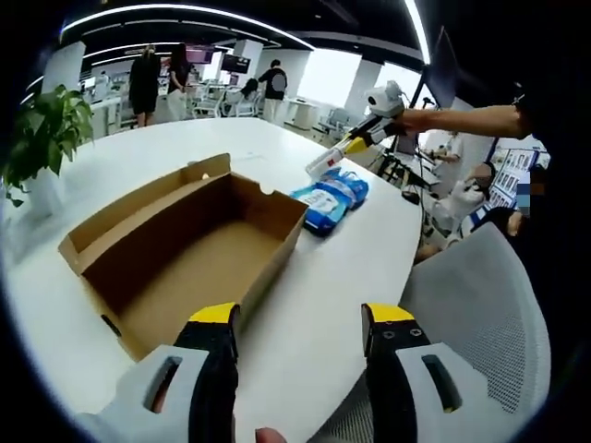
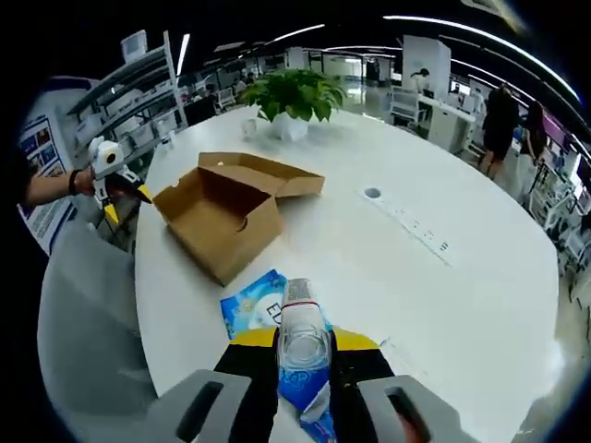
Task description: Operate the shoe box by opening the lid, removing the specified soft item, and placing it in the target area until the item is outside and the box remains undamaged.
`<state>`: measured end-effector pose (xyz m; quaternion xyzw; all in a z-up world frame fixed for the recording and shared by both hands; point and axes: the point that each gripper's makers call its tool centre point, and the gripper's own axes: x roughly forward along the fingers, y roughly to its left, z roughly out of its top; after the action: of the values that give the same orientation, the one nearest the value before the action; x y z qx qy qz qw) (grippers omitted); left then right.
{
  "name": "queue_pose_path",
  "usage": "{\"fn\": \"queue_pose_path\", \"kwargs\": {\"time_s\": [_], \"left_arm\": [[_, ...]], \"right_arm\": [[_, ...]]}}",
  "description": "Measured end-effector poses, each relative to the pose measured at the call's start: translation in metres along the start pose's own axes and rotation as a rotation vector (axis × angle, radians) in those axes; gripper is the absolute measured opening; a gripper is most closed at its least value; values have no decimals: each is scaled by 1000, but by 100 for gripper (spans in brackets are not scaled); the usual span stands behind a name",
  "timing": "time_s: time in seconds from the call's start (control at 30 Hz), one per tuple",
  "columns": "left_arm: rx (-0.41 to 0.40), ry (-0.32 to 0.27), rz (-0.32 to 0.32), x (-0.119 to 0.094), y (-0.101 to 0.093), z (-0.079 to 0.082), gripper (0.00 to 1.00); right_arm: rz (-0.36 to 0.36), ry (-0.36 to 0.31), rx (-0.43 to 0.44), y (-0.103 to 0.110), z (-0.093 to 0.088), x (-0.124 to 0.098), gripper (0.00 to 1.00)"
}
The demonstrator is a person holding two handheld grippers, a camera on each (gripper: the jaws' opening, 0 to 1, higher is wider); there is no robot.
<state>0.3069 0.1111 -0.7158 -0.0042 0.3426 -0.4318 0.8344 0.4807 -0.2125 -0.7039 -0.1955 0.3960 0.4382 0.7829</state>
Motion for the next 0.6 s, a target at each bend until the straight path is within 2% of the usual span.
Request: {"fn": "queue_pose_path", "kwargs": {"time_s": [0.3, 0.6], "left_arm": [[-29, -9, 43, -8, 0, -5, 54], [-43, -8, 70, -16, 8, -9, 54]], "right_arm": [[10, 80, -123, -21, 14, 15, 16], [5, 168, -233, -35, 19, 25, 16]]}}
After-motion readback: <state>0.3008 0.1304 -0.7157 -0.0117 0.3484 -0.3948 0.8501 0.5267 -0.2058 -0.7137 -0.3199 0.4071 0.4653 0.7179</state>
